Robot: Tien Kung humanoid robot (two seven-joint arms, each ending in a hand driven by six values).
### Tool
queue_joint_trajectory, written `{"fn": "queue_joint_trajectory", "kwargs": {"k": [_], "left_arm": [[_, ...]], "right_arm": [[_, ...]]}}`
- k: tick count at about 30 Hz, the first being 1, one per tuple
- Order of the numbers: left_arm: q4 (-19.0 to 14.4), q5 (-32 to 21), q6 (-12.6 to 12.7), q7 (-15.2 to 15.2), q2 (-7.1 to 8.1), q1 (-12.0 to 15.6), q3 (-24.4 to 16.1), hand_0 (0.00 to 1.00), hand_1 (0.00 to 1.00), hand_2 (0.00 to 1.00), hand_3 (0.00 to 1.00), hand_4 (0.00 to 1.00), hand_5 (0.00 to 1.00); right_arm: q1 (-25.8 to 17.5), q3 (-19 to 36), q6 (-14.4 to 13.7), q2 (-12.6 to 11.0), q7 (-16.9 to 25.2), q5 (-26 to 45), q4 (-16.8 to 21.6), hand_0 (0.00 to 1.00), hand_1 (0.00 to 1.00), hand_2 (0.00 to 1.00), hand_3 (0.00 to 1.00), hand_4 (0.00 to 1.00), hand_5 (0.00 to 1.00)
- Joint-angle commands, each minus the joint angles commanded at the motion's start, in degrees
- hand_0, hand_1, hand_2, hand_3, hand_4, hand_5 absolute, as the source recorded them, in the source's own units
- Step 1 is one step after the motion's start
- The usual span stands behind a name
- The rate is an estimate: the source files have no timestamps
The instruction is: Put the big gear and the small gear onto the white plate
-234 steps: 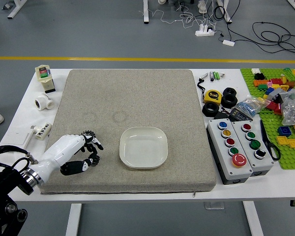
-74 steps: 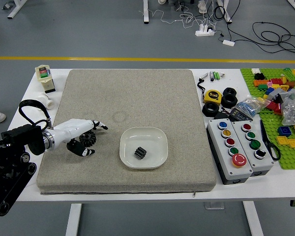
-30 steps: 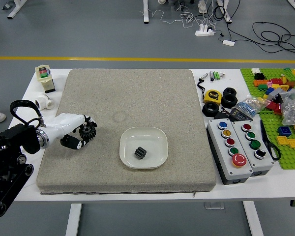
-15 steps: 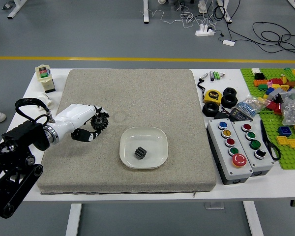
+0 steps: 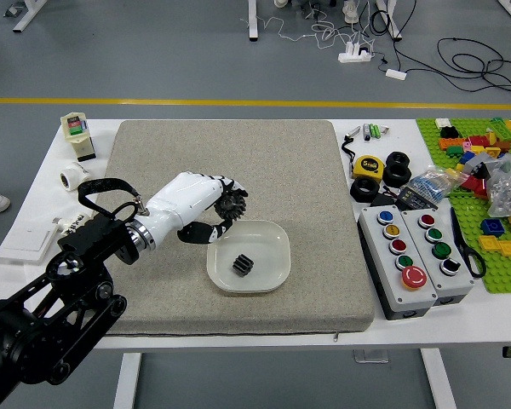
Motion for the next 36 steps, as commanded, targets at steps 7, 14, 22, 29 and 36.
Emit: {"fn": "queue_joint_trajectory", "kwargs": {"k": [7, 14, 22, 29, 36], "left_arm": [[1.2, 0.0, 1.2, 0.5, -1.59, -1.8, 4.9, 0.409, 0.581, 0.630, 0.685, 0.789, 0.049], [3.0, 0.0, 1.0, 0.4, -1.81, -2.7, 7.9, 0.461, 0.638, 0.735, 0.835, 0.998, 0.216], [4.4, 0.0, 4.1, -0.2, -1.83, -2.5, 8.9, 0.480, 0.657, 0.775, 0.884, 0.998, 0.245], [4.2, 0.0, 7.8, -0.1, -1.86, -2.1, 8.1, 0.496, 0.673, 0.834, 0.925, 0.998, 0.281], [3.9, 0.0, 11.5, -0.2, -2.06, -0.8, 4.6, 0.504, 0.674, 0.848, 0.928, 0.998, 0.286]], "right_arm": [[0.1, -0.5, 0.0, -0.1, 0.0, 0.4, 0.0, 0.661, 0.678, 0.742, 0.555, 0.757, 0.611], [0.2, -0.7, -0.1, -0.1, 0.1, 0.7, 0.0, 0.661, 0.679, 0.742, 0.555, 0.757, 0.611], [0.1, -0.7, -0.1, -0.2, 0.1, 0.7, 0.0, 0.661, 0.678, 0.742, 0.555, 0.756, 0.611], [-0.1, -0.7, -0.2, -0.2, 0.1, 0.8, 0.0, 0.661, 0.679, 0.741, 0.554, 0.756, 0.611], [-0.2, -0.7, -0.2, -0.1, 0.1, 0.8, 0.0, 0.662, 0.678, 0.741, 0.553, 0.756, 0.611]]}}
